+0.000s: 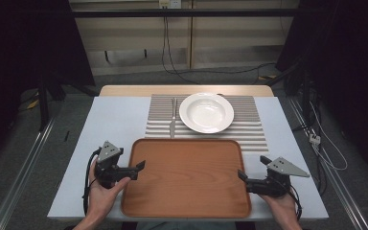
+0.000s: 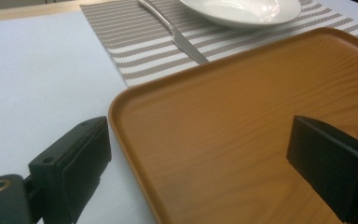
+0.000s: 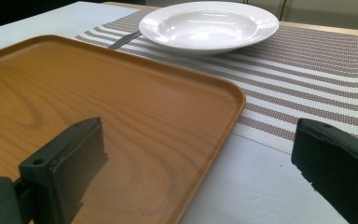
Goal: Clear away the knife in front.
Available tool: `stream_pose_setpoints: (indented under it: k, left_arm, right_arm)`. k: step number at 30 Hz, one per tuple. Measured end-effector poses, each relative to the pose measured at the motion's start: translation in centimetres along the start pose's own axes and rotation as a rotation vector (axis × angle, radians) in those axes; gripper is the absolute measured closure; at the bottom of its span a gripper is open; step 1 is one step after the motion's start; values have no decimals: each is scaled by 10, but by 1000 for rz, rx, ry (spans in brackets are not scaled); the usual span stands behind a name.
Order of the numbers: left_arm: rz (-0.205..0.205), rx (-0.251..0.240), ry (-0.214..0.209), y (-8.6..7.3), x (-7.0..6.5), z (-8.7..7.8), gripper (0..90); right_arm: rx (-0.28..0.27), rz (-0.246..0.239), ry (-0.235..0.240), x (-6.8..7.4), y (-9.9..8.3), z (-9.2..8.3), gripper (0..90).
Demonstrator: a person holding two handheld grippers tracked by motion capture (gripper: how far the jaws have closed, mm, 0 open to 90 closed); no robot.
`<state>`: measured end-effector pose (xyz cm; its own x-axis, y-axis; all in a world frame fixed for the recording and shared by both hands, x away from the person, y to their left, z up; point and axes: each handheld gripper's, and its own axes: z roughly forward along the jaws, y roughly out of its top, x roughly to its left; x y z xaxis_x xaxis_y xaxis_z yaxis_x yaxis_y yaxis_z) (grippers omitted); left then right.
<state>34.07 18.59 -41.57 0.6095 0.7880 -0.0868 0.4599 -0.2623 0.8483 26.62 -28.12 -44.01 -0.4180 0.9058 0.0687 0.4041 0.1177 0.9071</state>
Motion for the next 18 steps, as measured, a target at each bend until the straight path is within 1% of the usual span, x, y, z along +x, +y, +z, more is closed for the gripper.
stream_pose_setpoints:
  k: [2, 6, 8, 10, 12, 14, 16, 18]
  left_arm:
    - [21, 15, 1, 4, 0, 4, 64]
    - [33, 22, -8, 14, 1, 14, 64]
    - [29, 23, -26, 20, 2, 19, 64]
    - [29, 27, -27, 26, 2, 24, 64]
    - [40, 31, -36, 32, 2, 30, 64]
    - [34, 38, -37, 37, 3, 38, 71]
    - [33, 40, -37, 43, 4, 46, 74]
    - [44, 46, -33, 48, 5, 55, 88]
  right_arm:
    - [-1, 2, 1, 0, 0, 0, 27]
    - [3, -1, 2, 0, 0, 0, 27]
    - [3, 1, 3, 0, 0, 1, 27]
    - [-2, 2, 4, 0, 1, 1, 27]
    - [-1, 4, 3, 0, 1, 2, 27]
    - [-1, 14, 3, -1, 1, 3, 27]
    - [0, 9, 8, -2, 1, 5, 28]
    - [4, 7, 10, -3, 1, 7, 28]
